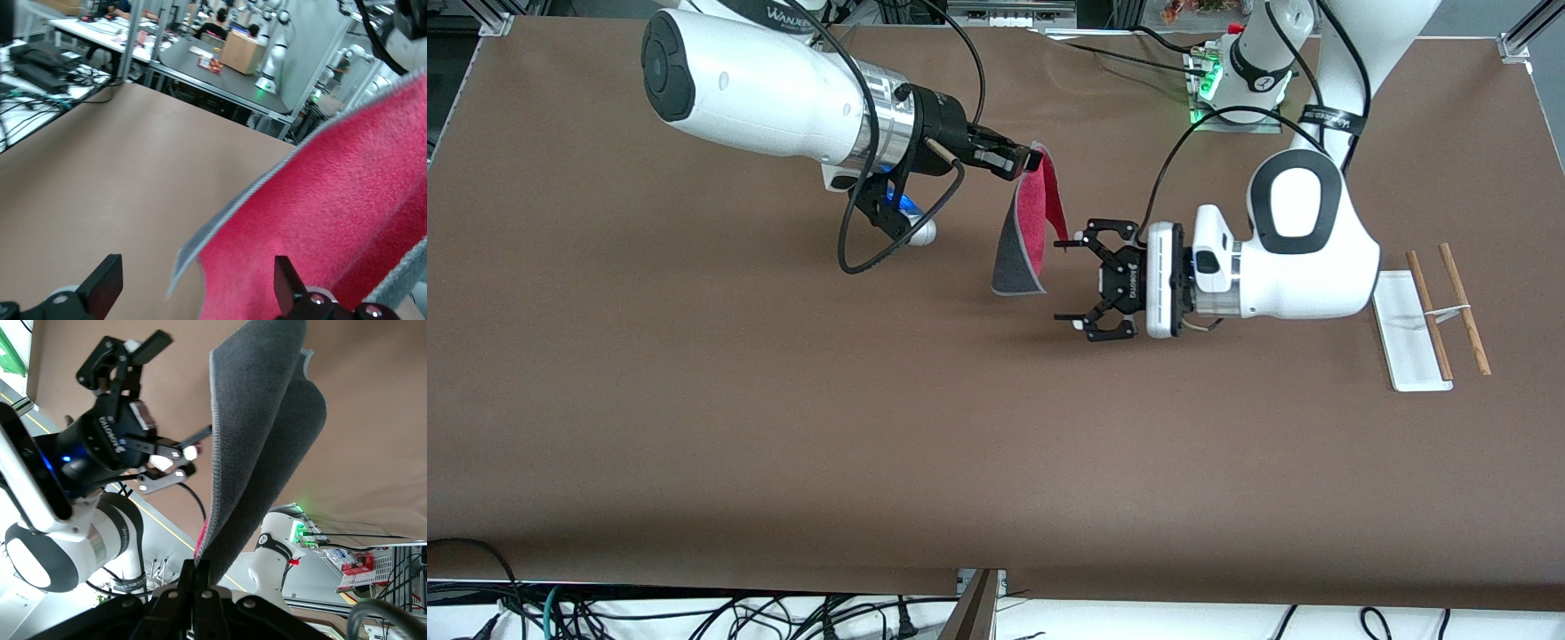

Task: Pass towel and hang on rack
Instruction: 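Move the open left gripper toward the towel held by the right gripper, then close the left gripper on the towel beside the right gripper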

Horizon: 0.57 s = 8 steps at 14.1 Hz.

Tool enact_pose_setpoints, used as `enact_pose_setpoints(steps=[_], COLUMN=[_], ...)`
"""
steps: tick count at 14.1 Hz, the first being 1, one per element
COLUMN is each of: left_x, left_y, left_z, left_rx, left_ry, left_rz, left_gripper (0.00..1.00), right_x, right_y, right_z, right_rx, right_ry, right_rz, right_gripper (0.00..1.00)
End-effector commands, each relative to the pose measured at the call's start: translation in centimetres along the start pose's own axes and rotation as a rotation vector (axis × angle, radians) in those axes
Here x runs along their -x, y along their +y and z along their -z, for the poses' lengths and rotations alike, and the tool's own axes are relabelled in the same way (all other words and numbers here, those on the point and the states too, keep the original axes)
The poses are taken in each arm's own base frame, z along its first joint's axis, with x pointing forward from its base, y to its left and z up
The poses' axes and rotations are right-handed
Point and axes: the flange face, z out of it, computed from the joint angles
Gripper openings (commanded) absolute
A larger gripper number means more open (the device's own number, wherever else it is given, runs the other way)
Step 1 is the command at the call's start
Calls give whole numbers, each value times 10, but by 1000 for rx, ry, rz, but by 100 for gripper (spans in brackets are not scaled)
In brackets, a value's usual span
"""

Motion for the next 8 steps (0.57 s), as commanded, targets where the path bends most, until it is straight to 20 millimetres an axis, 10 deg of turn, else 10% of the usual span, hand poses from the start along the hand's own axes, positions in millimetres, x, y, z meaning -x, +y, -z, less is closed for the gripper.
enact_pose_setpoints(steps=[1, 8], left_x=[2, 5], left_y=[-2, -7], left_z=[-20, -34], left_rx=[6, -20], left_ry=[13, 14], left_rz=[-63, -90], left_gripper=[99, 83], right_x=[4, 3], right_y=[-5, -5], right_z=[1, 0], right_rx=[-10, -6], right_ry=[1, 5], right_rz=[-6, -5], right_gripper=[0, 0])
